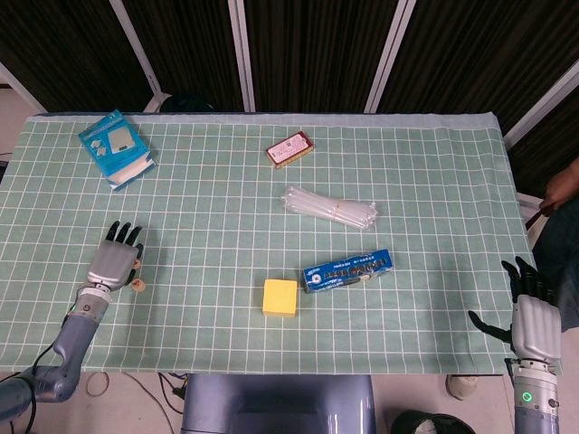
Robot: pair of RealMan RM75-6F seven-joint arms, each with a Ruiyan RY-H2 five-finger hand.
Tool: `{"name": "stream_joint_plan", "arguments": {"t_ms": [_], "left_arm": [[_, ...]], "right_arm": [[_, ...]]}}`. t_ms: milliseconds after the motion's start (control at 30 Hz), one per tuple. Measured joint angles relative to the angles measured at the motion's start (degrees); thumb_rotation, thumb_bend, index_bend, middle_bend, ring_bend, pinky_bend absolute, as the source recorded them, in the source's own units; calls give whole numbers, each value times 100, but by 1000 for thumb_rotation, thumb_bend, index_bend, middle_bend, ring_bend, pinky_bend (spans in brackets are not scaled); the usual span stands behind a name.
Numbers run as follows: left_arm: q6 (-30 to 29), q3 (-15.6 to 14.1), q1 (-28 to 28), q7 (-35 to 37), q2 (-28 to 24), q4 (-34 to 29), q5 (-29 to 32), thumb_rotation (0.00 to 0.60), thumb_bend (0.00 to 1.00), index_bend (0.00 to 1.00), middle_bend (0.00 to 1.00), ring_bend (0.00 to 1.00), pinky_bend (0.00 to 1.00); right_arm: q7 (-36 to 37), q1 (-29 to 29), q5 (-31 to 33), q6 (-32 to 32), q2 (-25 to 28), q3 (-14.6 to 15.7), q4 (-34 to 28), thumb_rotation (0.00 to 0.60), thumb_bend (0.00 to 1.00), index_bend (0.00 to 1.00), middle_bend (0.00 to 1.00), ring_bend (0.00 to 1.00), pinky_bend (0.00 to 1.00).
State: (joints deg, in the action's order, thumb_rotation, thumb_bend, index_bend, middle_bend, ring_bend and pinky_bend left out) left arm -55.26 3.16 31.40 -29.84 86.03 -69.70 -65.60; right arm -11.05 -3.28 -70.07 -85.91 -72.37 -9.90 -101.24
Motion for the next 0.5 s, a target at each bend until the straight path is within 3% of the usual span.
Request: {"name": "stream_joint_plan", "arguments": {"t_ms": [267, 500], "left_arm": [[-190, 23, -42, 181, -144, -166, -152, 600, 333, 494, 96, 0, 0], [-397, 18, -178, 398, -622, -733, -273, 600, 333, 495, 96, 0, 0]], "right_arm": [[5, 1, -7, -9, -4, -1, 2, 600, 266, 118, 49, 0, 0], [2, 2, -11, -10, -3, 4, -6, 600, 266, 118, 49, 0, 0]]}}
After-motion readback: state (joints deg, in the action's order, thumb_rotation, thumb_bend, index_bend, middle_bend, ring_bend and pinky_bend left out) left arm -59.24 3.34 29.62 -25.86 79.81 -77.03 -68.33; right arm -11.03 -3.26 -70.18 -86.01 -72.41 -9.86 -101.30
